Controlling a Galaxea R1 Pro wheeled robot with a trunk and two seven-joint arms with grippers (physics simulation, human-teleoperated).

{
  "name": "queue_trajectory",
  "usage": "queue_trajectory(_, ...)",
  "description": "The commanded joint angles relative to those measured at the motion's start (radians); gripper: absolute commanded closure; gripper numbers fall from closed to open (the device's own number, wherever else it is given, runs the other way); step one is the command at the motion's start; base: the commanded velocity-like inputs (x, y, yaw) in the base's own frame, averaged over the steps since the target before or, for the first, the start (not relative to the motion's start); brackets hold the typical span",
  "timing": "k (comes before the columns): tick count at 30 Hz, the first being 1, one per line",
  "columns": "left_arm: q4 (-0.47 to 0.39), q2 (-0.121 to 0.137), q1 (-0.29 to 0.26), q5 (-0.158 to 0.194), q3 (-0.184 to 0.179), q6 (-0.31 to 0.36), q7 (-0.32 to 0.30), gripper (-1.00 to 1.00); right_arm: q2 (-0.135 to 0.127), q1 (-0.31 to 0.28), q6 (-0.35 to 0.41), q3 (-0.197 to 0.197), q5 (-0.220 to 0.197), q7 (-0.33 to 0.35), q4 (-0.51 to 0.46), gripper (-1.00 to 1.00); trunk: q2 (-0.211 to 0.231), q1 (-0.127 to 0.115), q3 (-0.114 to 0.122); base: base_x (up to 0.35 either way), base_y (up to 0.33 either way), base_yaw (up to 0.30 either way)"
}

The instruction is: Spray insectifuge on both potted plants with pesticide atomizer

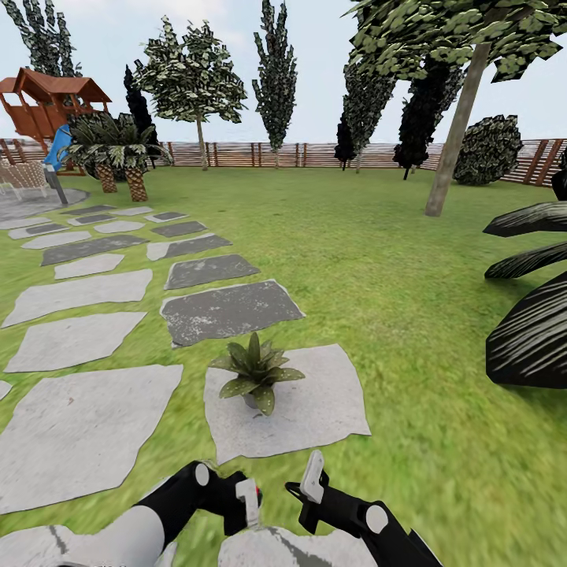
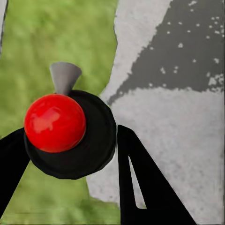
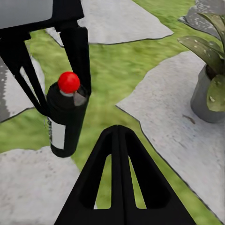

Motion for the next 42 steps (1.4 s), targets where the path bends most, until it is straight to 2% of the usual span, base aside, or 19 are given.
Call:
queue_trajectory(1,0.007,0.022,0.0,-0.005,0.002,-0.009,-0.001,1.0,0.0,0.0,-0.006,-0.002,0.01,0.0,0.0,1.0,0.0,0.0,-0.001,0.0,0.0,0.0)
queue_trajectory(7,0.037,0.119,0.025,0.001,0.004,-0.013,-0.001,1.0,0.0,0.0,-0.006,-0.002,0.01,0.0,0.0,1.0,0.0,0.0,-0.001,0.0,0.0,0.0)
queue_trajectory(9,0.038,0.164,0.044,0.004,0.005,-0.043,-0.001,1.0,0.0,0.0,-0.006,-0.002,0.01,-0.001,0.0,1.0,0.0,0.0,-0.001,0.0,0.0,0.0)
queue_trajectory(10,0.039,0.178,0.048,0.006,0.006,-0.06,-0.001,1.0,0.0,0.0,-0.006,-0.002,0.01,-0.002,0.0,-1.0,0.0,0.0,-0.001,0.0,0.0,0.0)
queue_trajectory(14,0.063,0.246,0.057,0.012,0.009,-0.107,0.0,1.0,-0.001,0.0,-0.007,-0.002,0.012,-0.003,0.0,-1.0,0.0,0.0,-0.001,0.0,0.0,0.0)
queue_trajectory(18,0.1,0.265,0.058,0.039,0.013,-0.11,0.012,1.0,-0.003,0.0,-0.004,-0.009,0.014,-0.009,0.0,-1.0,0.0,0.0,-0.001,0.0,0.0,0.0)
queue_trajectory(20,0.108,0.267,0.058,0.102,0.029,-0.11,0.057,1.0,-0.009,0.0,0.008,-0.012,0.014,-0.012,0.002,-1.0,0.0,0.0,-0.001,0.0,0.0,0.0)
queue_trajectory(23,0.129,0.264,0.058,0.249,0.046,-0.11,0.149,1.0,-0.04,0.0,0.036,-0.033,0.012,-0.072,0.007,-1.0,0.0,0.0,-0.001,0.0,0.0,0.0)
queue_trajectory(25,0.16,0.26,0.059,0.38,0.049,-0.111,0.212,1.0,-0.081,0.001,0.045,-0.082,0.009,-0.158,0.022,-1.0,0.0,0.0,-0.001,0.0,0.0,0.0)
queue_trajectory(26,0.186,0.259,0.06,0.463,0.049,-0.111,0.255,1.0,-0.105,0.002,0.047,-0.124,0.007,-0.192,0.065,-1.0,0.0,0.0,-0.001,0.0,0.0,0.0)
queue_trajectory(27,0.203,0.258,0.066,0.518,0.05,-0.112,0.288,1.0,-0.115,0.002,0.047,-0.163,0.006,-0.207,0.11,-1.0,0.0,0.0,-0.001,0.0,0.0,0.0)
queue_trajectory(28,0.218,0.257,0.086,0.597,0.05,-0.116,0.345,1.0,-0.125,0.002,0.046,-0.234,0.006,-0.228,0.185,-1.0,0.0,0.0,-0.001,0.0,0.0,0.0)
queue_trajectory(29,0.228,0.257,0.12,0.689,0.05,-0.15,0.43,1.0,-0.132,0.003,0.045,-0.337,0.006,-0.282,0.272,-1.0,0.0,0.0,-0.001,0.0,0.0,0.0)
queue_trajectory(30,0.232,0.257,0.138,0.73,0.05,-0.18,0.474,1.0,-0.134,0.003,0.044,-0.379,0.007,-0.324,0.306,-1.0,0.0,0.0,-0.001,0.0,0.0,0.0)
queue_trajectory(32,0.24,0.256,0.184,0.834,0.05,-0.255,0.606,1.0,-0.144,0.004,0.036,-0.449,0.007,-0.494,0.373,-1.0,0.0,0.0,-0.001,0.0,0.0,0.0)
queue_trajectory(34,0.242,0.254,0.222,0.89,0.05,-0.281,0.693,1.0,-0.148,0.004,0.013,-0.467,0.006,-0.632,0.415,-1.0,0.0,0.0,-0.001,0.0,0.0,0.0)
queue_trajectory(36,0.242,0.248,0.239,0.914,0.05,-0.288,0.739,1.0,-0.149,0.004,-0.026,-0.473,0.005,-0.73,0.471,-1.0,0.0,0.0,-0.001,0.0,0.0,0.0)
queue_trajectory(40,0.246,0.23,0.249,0.951,0.053,-0.292,0.765,1.0,-0.144,0.004,-0.099,-0.477,0.004,-0.884,0.541,-1.0,0.0,0.0,-0.001,0.0,0.0,0.0)
queue_trajectory(42,0.254,0.228,0.251,0.977,0.053,-0.292,0.767,1.0,-0.142,0.004,-0.107,-0.477,0.004,-0.916,0.548,-1.0,0.0,0.0,-0.001,0.0,0.0,0.0)
